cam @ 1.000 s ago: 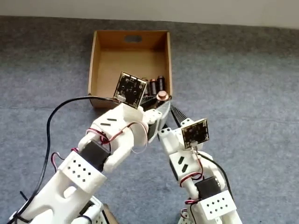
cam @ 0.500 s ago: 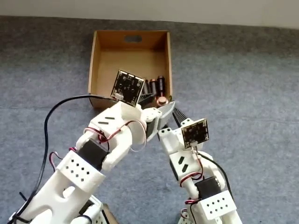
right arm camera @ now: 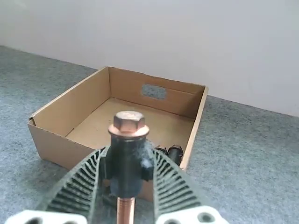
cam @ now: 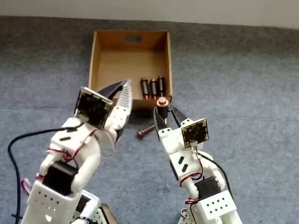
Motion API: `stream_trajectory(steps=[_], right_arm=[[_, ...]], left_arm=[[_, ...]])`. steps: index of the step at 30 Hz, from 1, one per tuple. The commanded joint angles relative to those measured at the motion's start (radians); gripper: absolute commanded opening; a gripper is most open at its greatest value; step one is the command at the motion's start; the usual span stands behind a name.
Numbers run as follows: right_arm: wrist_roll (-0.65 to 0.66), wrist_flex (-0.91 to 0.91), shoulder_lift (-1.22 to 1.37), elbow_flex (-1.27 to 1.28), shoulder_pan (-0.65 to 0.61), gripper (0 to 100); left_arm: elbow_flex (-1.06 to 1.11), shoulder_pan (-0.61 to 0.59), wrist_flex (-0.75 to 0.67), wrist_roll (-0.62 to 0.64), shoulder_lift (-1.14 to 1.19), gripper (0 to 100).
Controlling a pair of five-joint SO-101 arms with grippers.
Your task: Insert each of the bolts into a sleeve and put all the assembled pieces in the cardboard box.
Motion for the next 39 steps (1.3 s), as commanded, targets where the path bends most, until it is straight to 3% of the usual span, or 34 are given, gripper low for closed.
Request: stream_trajectory(steps=[1, 5, 11, 18, 22, 27, 33, 39], right_arm=[[-0.009, -0.016, -0.012, -0.005, 0.012, 0.5], [-0.051, -0.013, -0.010, -0.015, 0.012, 0.5], [-0.054, 0.170, -0.008, -0.173, 0.071, 0.5], [-0.054, 0.291, -0.007, -0.403, 0.081, 0.5], [-0.055, 0.291, 0.054, -0.512, 0.079, 0.5], [-0.069, 0.289, 0.335, -0.714, 0.073, 0.5], [-0.218, 0.289, 0.799, -1.027, 0.061, 0.5], [-0.226, 0.289, 1.201, -1.262, 0.062, 0.5]], left_arm=[[0.065, -0.171, 0.150, -0.028, -0.071, 2], [0.196, -0.321, 0.250, -0.055, -0.070, 2], [0.433, -0.392, 0.250, -0.213, -0.073, 2], [0.545, -0.400, 0.235, -0.133, -0.081, 2], [0.634, -0.400, 0.130, -0.117, -0.082, 2], [0.661, -0.398, 0.086, -0.117, -0.082, 2], [0.661, -0.398, 0.086, -0.117, -0.082, 2], [0.659, -0.398, 0.086, -0.117, -0.082, 2]])
